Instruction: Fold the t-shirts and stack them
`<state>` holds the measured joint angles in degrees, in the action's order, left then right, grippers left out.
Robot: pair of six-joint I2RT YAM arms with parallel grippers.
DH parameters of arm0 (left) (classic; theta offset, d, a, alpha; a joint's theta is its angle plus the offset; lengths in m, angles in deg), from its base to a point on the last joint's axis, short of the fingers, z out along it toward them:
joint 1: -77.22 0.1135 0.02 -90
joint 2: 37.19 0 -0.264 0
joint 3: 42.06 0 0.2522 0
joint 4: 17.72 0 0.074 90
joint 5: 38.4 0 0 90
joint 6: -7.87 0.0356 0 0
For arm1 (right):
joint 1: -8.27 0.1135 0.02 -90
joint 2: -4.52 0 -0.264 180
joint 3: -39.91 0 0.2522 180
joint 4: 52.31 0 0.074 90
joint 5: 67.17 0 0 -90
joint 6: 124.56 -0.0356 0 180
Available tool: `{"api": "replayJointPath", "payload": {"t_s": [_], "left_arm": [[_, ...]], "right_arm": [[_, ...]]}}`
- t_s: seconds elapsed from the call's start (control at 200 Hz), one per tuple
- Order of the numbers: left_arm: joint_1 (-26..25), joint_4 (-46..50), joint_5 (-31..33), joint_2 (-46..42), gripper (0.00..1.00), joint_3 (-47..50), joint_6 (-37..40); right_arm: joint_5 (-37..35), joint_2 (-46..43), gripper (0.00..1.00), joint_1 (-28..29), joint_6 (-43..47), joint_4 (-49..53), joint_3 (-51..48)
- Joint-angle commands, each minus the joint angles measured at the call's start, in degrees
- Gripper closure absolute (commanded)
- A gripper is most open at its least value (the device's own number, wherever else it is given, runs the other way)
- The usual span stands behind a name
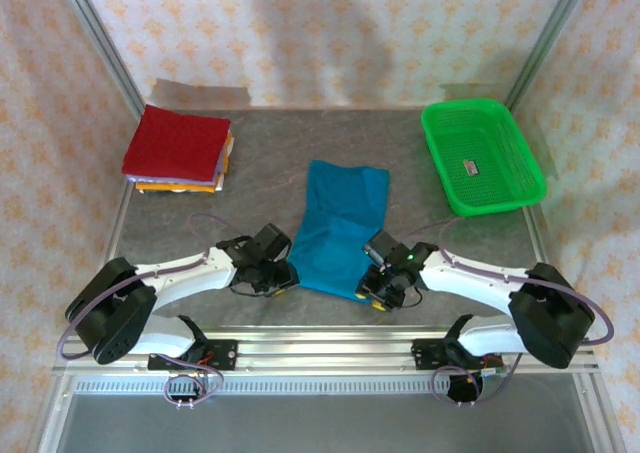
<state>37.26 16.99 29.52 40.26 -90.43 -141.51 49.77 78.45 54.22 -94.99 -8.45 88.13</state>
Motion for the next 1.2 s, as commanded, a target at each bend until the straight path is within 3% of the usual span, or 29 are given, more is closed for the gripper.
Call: {"api": "replayJointPath", "payload": {"t_s": [0.0, 0.315, 0.486, 0.596, 0.731, 0.921, 1.196], "left_arm": [[0.5, -1.8, 0.6, 0.9, 0.67, -1.2, 1.3], [0.9, -3.6, 0.5, 2.1, 0.75, -1.2, 1.5], [1.2, 0.8, 3.7, -1.3, 0.74, -2.2, 3.1], [1.9, 2.2, 3.8, -3.6, 0.67, -2.1, 4.0], [2.2, 5.0, 4.6, -5.2, 0.66, -2.0, 5.2], [3.3, 0.8, 2.3, -3.9, 0.66, -1.3, 4.7], [3.4, -3.7, -0.9, 3.3, 0.77, -3.5, 5.4]], "right_arm": [[-1.4, 0.9, 0.61, -0.6, 0.6, -1.9, -0.5], [-1.8, 3.7, 0.73, -1.3, 2.3, -2.0, 1.6], [-2.3, 3.3, 0.8, -1.7, 2.8, -0.9, 2.0], [-2.6, 2.7, 0.85, -2.0, 2.8, -0.5, 1.8], [-3.0, 1.9, 0.88, -2.4, 3.1, 0.5, 1.8], [-2.8, 1.1, 0.9, -3.0, 3.4, 1.0, 1.1], [-2.6, -0.3, 0.92, -3.5, 3.8, 2.1, 0.7]]}}
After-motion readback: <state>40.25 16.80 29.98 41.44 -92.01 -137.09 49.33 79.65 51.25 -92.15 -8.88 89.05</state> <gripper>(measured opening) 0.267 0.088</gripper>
